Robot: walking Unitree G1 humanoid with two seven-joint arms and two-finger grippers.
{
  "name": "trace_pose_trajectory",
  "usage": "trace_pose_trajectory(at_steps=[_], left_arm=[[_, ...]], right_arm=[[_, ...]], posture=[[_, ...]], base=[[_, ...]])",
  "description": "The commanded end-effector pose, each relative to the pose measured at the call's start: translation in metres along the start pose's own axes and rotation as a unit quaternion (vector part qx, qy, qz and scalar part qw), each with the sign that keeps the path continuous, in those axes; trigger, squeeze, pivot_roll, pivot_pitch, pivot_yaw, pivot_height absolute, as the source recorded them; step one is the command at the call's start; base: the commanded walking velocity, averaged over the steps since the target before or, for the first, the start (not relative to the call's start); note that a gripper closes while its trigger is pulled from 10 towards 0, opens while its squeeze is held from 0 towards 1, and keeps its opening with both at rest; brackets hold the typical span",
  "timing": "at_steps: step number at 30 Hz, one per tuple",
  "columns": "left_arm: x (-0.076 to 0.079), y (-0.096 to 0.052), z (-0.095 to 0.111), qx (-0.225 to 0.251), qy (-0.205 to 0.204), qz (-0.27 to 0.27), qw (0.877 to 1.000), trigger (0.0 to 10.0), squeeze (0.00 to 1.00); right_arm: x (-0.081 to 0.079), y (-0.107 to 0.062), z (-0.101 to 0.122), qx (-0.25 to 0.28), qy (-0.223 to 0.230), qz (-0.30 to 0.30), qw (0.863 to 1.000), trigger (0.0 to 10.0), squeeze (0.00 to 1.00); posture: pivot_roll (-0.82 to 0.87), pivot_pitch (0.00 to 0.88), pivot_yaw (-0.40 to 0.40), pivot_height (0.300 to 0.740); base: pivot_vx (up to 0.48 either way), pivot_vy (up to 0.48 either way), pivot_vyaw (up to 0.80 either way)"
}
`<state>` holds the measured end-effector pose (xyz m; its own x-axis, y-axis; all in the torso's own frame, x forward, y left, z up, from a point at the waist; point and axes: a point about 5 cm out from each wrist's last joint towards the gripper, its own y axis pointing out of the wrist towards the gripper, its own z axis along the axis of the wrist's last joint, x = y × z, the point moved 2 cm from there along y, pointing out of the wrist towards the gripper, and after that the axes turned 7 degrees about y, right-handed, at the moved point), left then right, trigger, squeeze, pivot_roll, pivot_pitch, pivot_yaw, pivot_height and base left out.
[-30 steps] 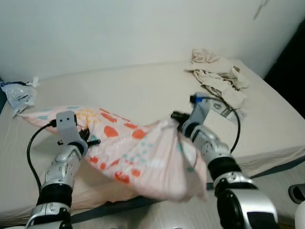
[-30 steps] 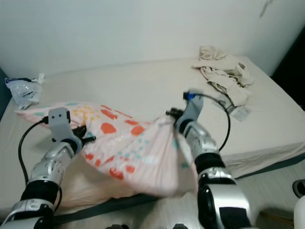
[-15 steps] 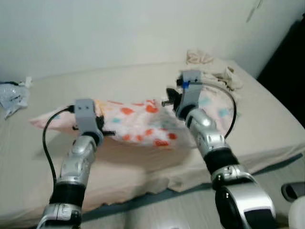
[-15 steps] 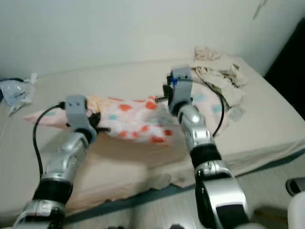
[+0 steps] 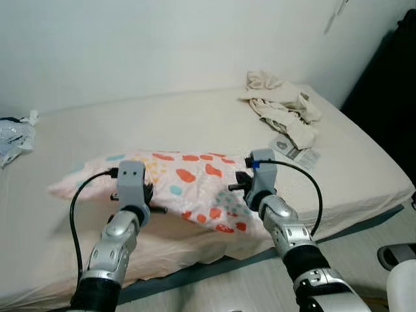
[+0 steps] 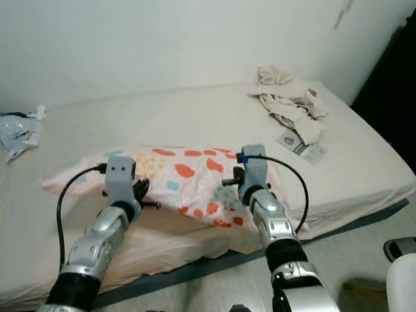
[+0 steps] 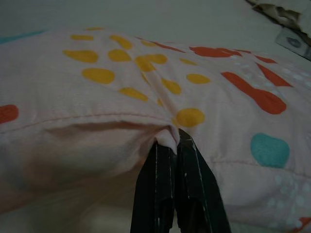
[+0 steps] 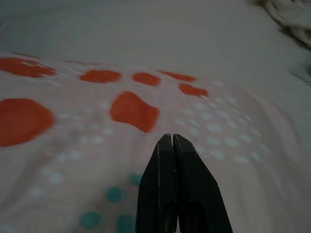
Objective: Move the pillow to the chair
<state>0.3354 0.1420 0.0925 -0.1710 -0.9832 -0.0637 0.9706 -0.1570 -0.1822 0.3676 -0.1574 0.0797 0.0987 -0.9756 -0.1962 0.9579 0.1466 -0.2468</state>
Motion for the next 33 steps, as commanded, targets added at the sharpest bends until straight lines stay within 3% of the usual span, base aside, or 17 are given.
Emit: trace_pose_trajectory(at_steps=[1,4,5,6,8,9,10,13,14,18,23,24,30,31,32,33], left_arm=[[-0.003,-0.002,0.004,0.01,0.022,0.003,1.0,10.0,0.0],[-0.005,-0.002,0.003,0.007,0.023,0.007,1.0,10.0,0.0],[-0.01,-0.002,0.003,0.002,0.032,0.013,0.999,10.0,0.0],[-0.01,-0.002,0.003,0.002,0.032,0.013,0.999,10.0,0.0],[-0.015,-0.001,0.003,-0.004,0.037,0.015,0.999,10.0,0.0],[-0.016,-0.001,0.003,-0.007,0.04,0.009,0.999,10.0,0.0],[-0.016,-0.001,0.003,-0.007,0.04,0.009,0.999,10.0,0.0],[-0.016,-0.001,0.005,-0.007,0.043,0.001,0.999,10.0,0.0],[-0.016,-0.001,0.005,-0.007,0.043,0.001,0.999,10.0,0.0],[-0.015,0.0,0.006,-0.008,0.047,-0.005,0.999,10.0,0.0],[-0.014,0.001,0.006,-0.012,0.047,-0.022,0.999,10.0,0.0],[-0.014,0.001,0.007,-0.011,0.038,-0.028,0.999,0.0,0.0],[-0.017,0.001,0.008,-0.014,0.023,-0.03,0.999,0.0,0.0],[-0.019,0.001,0.009,-0.014,0.016,-0.026,0.999,0.0,0.0],[-0.021,0.0,0.011,-0.014,0.013,-0.025,1.0,0.0,0.0],[-0.021,0.0,0.011,-0.014,0.013,-0.025,1.0,0.0,0.0]], right_arm=[[0.034,-0.013,-0.023,-0.029,0.035,-0.064,0.997,10.0,0.04],[0.048,-0.018,-0.029,-0.036,0.049,-0.094,0.994,10.0,0.04],[0.074,-0.03,-0.038,-0.04,0.1,-0.138,0.985,10.0,1.0],[0.074,-0.03,-0.038,-0.04,0.1,-0.138,0.985,10.0,1.0],[0.098,-0.045,-0.047,-0.04,0.151,-0.178,0.972,10.0,1.0],[0.113,-0.056,-0.052,-0.03,0.203,-0.202,0.958,10.0,1.0],[0.113,-0.056,-0.052,-0.03,0.203,-0.202,0.958,10.0,1.0],[0.128,-0.068,-0.058,-0.017,0.256,-0.226,0.94,10.0,1.0],[0.128,-0.068,-0.058,-0.017,0.256,-0.226,0.94,10.0,1.0],[0.141,-0.079,-0.069,-0.019,0.319,-0.237,0.918,10.0,1.0],[0.135,-0.078,-0.083,-0.049,0.359,-0.222,0.905,10.0,1.0],[0.131,-0.074,-0.083,-0.051,0.367,-0.218,0.903,10.0,1.0],[0.127,-0.067,-0.08,-0.052,0.377,-0.22,0.898,10.0,1.0],[0.128,-0.067,-0.079,-0.048,0.389,-0.23,0.891,10.0,0.36],[0.131,-0.067,-0.078,-0.041,0.406,-0.243,0.88,10.0,0.0],[0.131,-0.067,-0.078,-0.041,0.406,-0.243,0.88,10.0,0.0]], posture=[[-0.02,0.076,-0.047,0.74],[-0.02,0.077,-0.042,0.74],[-0.03,0.081,-0.037,0.74],[-0.03,0.081,-0.037,0.74],[-0.03,0.083,-0.031,0.74],[-0.03,0.085,-0.024,0.74],[-0.03,0.085,-0.024,0.74],[-0.03,0.086,-0.015,0.74],[-0.03,0.086,-0.015,0.74],[-0.03,0.092,-0.004,0.74],[0.0,0.139,0.018,0.74],[0.01,0.157,0.025,0.74],[0.03,0.19,0.029,0.74],[0.03,0.196,0.029,0.74],[0.05,0.212,0.03,0.74],[0.05,0.212,0.03,0.74]], base=[[0.0,0.0,0.0],[0.0,0.0,0.0],[0.0,0.0,0.0],[0.0,0.0,0.0],[0.0,0.0,0.0],[0.0,0.0,0.0],[0.0,0.0,0.0],[0.0,0.0,0.0],[0.0,0.0,0.0],[0.0,0.0,0.0],[0.0,0.0,0.0],[0.0,0.0,0.0],[0.0,0.0,0.0],[0.0,0.0,0.0],[0.0,0.0,0.0],[0.0,0.0,0.0]])
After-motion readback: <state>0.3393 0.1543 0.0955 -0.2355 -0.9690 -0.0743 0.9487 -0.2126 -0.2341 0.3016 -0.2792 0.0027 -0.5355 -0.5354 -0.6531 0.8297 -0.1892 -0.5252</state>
